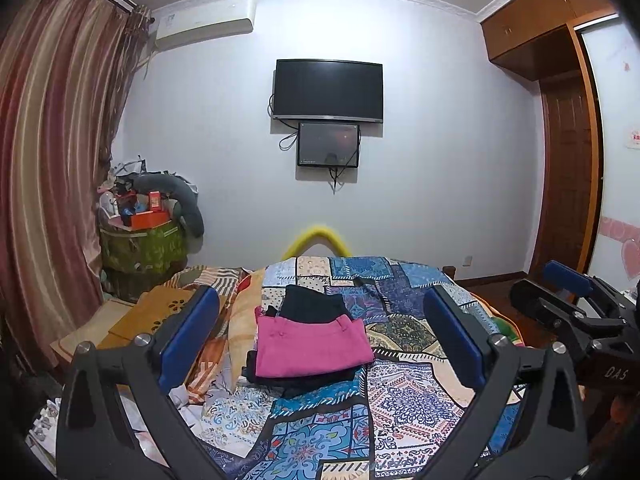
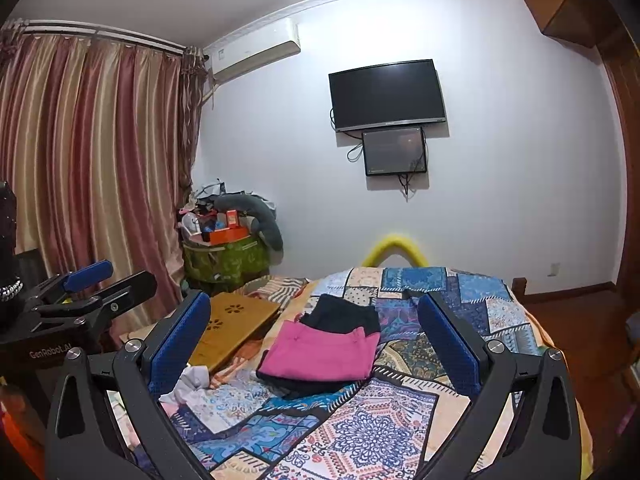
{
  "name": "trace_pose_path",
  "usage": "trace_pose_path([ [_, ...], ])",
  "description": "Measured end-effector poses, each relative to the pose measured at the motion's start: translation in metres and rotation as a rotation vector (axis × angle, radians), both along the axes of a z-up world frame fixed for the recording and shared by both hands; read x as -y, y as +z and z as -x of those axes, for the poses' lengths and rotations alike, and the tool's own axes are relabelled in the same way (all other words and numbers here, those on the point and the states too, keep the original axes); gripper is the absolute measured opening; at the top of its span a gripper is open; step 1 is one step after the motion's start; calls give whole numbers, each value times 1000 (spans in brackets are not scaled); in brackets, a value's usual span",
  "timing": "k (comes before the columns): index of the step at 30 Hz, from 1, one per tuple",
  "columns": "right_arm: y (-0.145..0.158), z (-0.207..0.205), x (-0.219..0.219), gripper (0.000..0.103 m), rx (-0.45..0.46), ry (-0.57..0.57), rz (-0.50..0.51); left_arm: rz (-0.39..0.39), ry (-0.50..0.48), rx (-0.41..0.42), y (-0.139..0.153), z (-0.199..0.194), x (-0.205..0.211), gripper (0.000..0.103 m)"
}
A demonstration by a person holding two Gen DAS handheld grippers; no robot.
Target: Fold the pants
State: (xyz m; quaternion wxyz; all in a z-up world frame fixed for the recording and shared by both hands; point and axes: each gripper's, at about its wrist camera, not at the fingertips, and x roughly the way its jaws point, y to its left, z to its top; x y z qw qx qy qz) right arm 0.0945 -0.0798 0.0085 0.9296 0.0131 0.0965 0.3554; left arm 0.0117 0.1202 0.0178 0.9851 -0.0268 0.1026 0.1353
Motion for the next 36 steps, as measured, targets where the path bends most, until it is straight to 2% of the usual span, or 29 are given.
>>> trace_pose_path([
  [36,2,0,4,103,-1,-19,-4,-6,-47,-23,1,1,10,103],
])
